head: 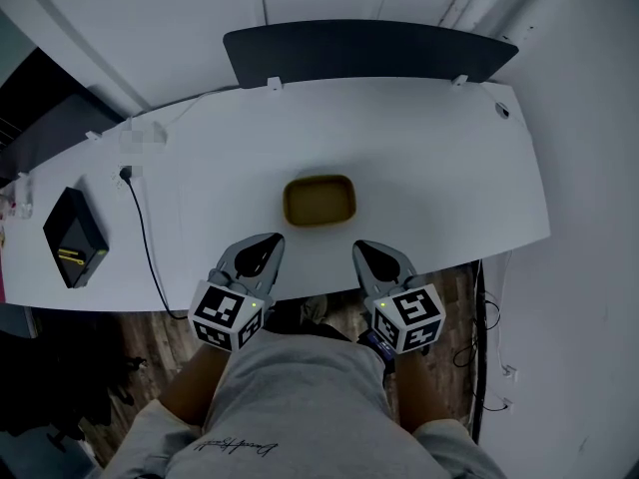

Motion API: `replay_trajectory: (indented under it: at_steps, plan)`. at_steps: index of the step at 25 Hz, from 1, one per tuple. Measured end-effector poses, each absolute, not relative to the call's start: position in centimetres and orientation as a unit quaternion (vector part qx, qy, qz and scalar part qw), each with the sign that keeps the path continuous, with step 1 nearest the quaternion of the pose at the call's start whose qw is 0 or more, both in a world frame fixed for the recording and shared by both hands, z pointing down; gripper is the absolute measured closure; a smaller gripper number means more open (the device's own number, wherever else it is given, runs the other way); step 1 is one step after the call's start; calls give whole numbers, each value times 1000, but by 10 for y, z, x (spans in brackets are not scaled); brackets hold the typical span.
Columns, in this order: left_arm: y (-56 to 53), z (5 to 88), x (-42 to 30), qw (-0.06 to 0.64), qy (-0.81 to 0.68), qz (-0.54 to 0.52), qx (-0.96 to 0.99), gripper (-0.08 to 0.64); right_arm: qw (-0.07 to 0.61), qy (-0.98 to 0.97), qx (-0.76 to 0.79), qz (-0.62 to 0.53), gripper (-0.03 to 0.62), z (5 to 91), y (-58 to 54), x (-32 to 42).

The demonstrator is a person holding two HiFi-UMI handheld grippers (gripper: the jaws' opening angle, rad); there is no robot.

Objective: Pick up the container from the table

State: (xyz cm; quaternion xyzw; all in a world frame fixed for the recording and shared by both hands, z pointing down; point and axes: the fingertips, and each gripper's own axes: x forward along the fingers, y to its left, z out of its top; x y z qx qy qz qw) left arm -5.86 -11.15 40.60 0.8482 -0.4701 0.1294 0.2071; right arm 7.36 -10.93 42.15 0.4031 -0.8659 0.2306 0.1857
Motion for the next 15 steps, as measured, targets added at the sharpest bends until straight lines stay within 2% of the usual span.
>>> replay_trajectory:
  at_steps: [15]
  plan:
    - [-133,426,-67,223,-464,148,845,558,200,-859,401,246,577,440,-126,67]
